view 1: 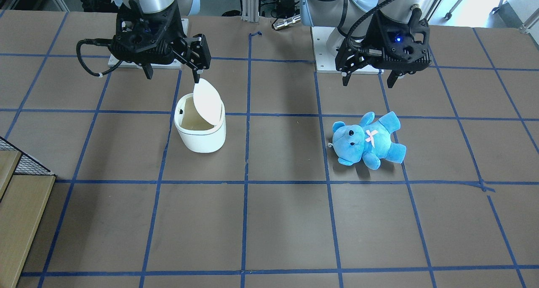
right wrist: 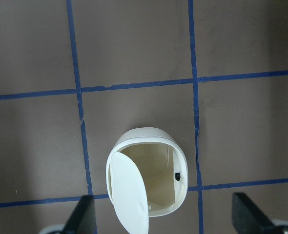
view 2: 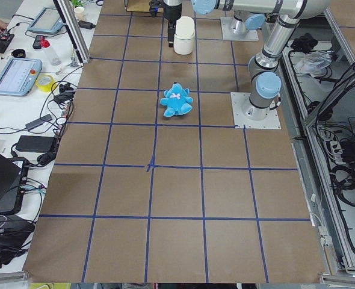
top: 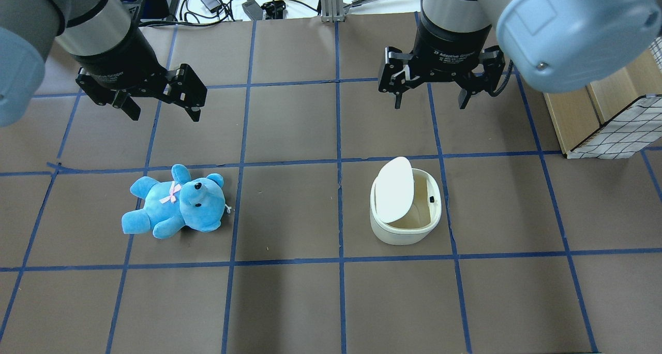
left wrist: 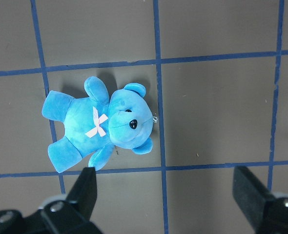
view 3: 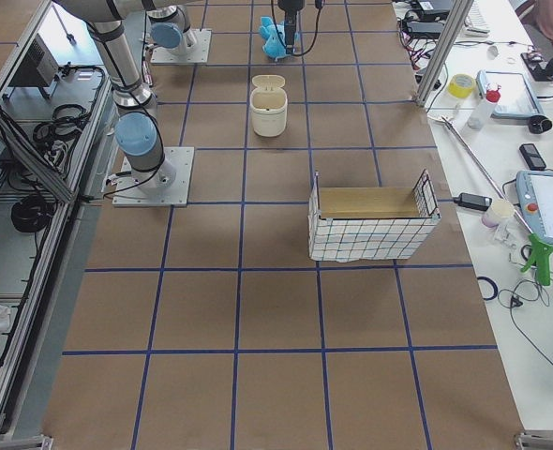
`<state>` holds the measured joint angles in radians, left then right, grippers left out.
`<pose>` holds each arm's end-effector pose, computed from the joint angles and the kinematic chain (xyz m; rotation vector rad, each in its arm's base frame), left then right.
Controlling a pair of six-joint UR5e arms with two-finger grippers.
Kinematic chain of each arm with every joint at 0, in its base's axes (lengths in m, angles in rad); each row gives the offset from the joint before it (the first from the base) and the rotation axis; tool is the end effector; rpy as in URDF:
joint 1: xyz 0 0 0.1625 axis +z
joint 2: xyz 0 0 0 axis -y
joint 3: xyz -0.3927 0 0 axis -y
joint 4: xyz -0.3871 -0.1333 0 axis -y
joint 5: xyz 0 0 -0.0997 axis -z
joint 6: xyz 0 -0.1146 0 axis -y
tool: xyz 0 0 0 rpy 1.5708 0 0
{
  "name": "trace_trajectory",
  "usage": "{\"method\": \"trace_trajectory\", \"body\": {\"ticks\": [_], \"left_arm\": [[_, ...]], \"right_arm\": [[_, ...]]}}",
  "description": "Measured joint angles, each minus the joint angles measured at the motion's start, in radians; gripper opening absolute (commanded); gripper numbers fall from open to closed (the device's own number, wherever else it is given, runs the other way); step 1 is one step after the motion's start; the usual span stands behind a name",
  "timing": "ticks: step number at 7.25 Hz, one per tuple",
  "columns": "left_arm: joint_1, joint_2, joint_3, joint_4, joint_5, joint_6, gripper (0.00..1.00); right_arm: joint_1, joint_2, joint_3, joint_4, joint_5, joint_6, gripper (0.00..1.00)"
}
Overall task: Open trash can with right arm
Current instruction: 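Lift the right gripper upward, swinging the lid open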
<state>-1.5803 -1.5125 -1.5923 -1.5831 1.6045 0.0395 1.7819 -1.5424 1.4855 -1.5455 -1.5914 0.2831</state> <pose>-0.1339 -0.4652 0.4567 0.0755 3.1064 -0.0373 0.2330 -0.4623 0.4657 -0.1131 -3.1268 0.0558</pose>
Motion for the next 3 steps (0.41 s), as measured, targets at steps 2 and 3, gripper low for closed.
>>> {"method": "trace_trajectory", "body": {"ticks": [2, 3], "left_arm": [[0.0, 0.0, 0.0, 0.0, 0.0, 0.0, 1.0], [0.0, 0.0, 0.0, 0.0, 0.0, 0.0, 1.0]], "right_arm": [[0.0, -0.001, -0.003, -0.014, -0.003, 0.0, 1.0], [0.001, -0.002, -0.003, -0.016, 0.0, 0.001, 1.0]]}}
